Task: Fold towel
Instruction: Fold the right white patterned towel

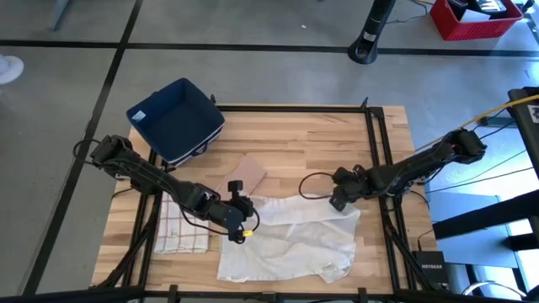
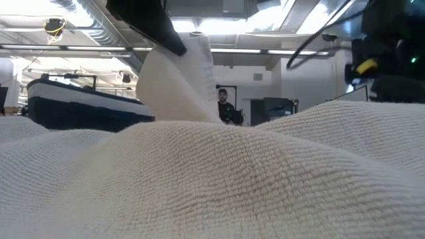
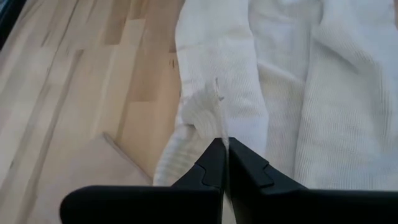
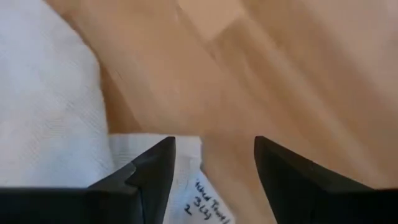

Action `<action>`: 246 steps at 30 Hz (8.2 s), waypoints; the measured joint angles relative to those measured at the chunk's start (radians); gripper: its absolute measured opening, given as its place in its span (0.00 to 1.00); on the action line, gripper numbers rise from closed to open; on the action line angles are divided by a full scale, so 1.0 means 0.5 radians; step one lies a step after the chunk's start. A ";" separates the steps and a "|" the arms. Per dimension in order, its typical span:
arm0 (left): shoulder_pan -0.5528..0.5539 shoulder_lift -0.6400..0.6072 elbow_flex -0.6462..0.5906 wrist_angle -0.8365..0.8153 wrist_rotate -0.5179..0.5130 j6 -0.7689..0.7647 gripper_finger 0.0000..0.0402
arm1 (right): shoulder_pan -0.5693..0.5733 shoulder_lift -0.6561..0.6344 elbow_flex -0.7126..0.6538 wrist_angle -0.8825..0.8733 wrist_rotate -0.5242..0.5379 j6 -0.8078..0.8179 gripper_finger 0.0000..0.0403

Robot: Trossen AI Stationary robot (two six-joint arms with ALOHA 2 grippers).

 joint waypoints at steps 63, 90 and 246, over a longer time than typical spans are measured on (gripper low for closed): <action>1.456 -0.181 -0.266 0.518 -0.503 0.268 0.05 | -0.591 -0.298 -0.276 0.014 1.560 0.241 0.04; 0.073 -0.272 -0.134 0.253 0.271 -0.057 0.33 | 0.466 -0.198 0.078 0.934 -0.551 -0.745 0.51; 0.818 0.400 0.503 -0.946 -0.590 0.442 0.00 | 0.641 0.034 0.210 -1.285 0.860 1.555 0.01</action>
